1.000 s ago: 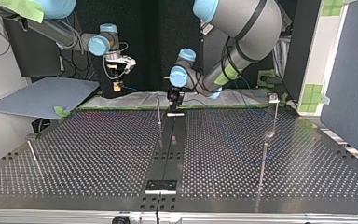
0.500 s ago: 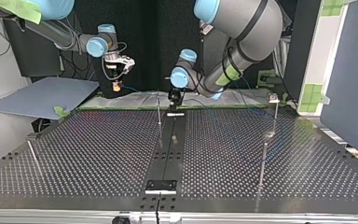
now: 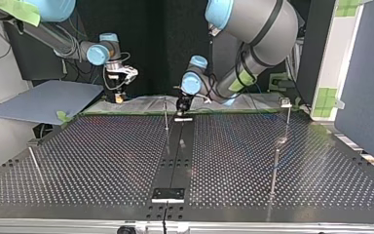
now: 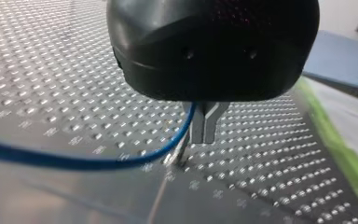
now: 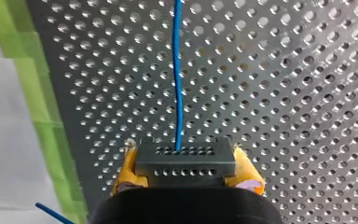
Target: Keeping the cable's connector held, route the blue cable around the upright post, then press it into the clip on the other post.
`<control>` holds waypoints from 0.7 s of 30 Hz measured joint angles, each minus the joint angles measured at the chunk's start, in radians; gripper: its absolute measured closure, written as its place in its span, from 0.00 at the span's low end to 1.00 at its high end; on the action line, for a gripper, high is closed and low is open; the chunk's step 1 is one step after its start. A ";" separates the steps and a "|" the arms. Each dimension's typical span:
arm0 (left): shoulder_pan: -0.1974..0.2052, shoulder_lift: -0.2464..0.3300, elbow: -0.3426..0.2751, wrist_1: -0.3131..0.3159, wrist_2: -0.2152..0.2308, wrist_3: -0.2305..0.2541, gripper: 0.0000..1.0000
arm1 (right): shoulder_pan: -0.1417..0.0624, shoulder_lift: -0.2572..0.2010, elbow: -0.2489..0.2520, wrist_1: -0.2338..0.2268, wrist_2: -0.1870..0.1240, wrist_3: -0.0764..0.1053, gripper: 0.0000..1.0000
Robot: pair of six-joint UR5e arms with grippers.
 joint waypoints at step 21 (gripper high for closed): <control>0.034 0.001 0.000 0.012 0.043 -0.094 0.75 | -0.032 0.046 -0.086 0.070 -0.043 -0.007 1.00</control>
